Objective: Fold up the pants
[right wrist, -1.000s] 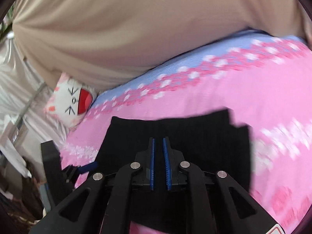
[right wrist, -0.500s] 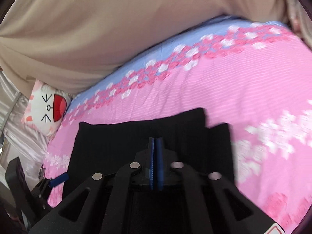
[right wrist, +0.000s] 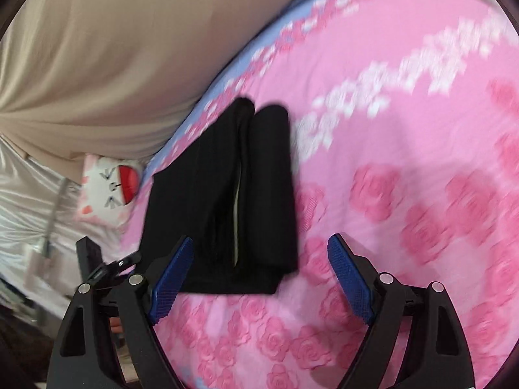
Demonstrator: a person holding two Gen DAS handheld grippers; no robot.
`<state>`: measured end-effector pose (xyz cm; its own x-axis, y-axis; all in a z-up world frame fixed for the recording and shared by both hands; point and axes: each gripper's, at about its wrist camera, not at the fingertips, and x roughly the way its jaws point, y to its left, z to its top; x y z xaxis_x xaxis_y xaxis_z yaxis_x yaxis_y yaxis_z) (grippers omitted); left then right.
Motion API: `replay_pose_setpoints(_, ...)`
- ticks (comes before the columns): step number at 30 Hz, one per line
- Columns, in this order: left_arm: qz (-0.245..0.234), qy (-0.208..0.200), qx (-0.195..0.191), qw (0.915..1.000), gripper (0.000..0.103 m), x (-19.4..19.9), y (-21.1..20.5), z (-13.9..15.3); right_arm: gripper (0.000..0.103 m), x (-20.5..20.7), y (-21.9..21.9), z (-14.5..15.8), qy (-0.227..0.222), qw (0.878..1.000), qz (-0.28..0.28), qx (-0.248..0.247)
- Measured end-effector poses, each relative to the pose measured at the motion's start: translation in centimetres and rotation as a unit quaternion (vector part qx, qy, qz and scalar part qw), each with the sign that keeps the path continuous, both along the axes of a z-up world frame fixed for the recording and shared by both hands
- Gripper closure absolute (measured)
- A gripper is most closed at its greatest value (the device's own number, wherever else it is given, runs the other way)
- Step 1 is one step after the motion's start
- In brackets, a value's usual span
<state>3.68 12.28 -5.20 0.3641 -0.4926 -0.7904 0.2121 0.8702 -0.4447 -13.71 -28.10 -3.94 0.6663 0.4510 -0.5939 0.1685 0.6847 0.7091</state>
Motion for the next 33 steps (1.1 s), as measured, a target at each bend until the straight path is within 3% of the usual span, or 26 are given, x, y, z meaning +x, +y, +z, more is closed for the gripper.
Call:
replay_pose_setpoints(2,-0.021,0.027,-0.042,0.9986,0.005,0.8,-1.0,-0.3,0.016,0.6,0.6,0.1,-0.028,0.999,0.028,0.027)
replay_pose_setpoints(5,-0.037,0.035,-0.055,0.9972,0.005,2.2,-2.7,-0.4,0.011,2.2,1.4,-0.1,-0.038,0.997,0.046,0.051)
replay_pose_setpoints(8,-0.03,0.036,-0.044,0.998,0.005,3.2,-3.9,-0.2,0.005,3.8,2.0,-0.1,-0.043,0.997,0.053,0.042)
replay_pose_setpoints(13,-0.015,0.016,-0.012,0.9997,0.005,4.8,-6.0,-0.3,0.007,5.6,2.8,0.0,-0.053,0.997,0.052,0.03)
replay_pose_setpoints(14,-0.012,0.003,-0.001,0.9999,0.005,4.9,-6.8,-0.3,0.013,5.7,2.9,0.1,-0.053,0.997,0.05,0.022)
replay_pose_setpoints(16,-0.002,-0.012,0.013,0.9998,0.007,5.0,-7.4,-0.1,0.055,6.2,3.6,-0.1,-0.034,0.999,0.038,-0.015)
replay_pose_setpoints(18,-0.003,-0.02,0.015,0.9997,0.042,4.9,-7.3,0.2,0.061,5.9,3.5,-0.1,-0.032,0.999,0.028,-0.018)
replay_pose_setpoints(21,-0.003,-0.023,-0.011,0.9997,0.066,4.3,-6.2,1.5,0.064,4.9,4.6,1.5,-0.038,0.997,0.021,-0.061)
replay_pose_setpoints(26,-0.024,-0.026,-0.038,0.9986,0.081,1.3,-4.2,4.4,0.066,1.7,6.6,5.2,-0.073,0.995,0.036,-0.063)
replay_pose_setpoints(33,-0.096,-0.045,-0.037,0.9936,0.082,-6.5,-2.9,7.6,0.066,-4.7,9.2,8.6,-0.075,0.99,0.077,-0.087)
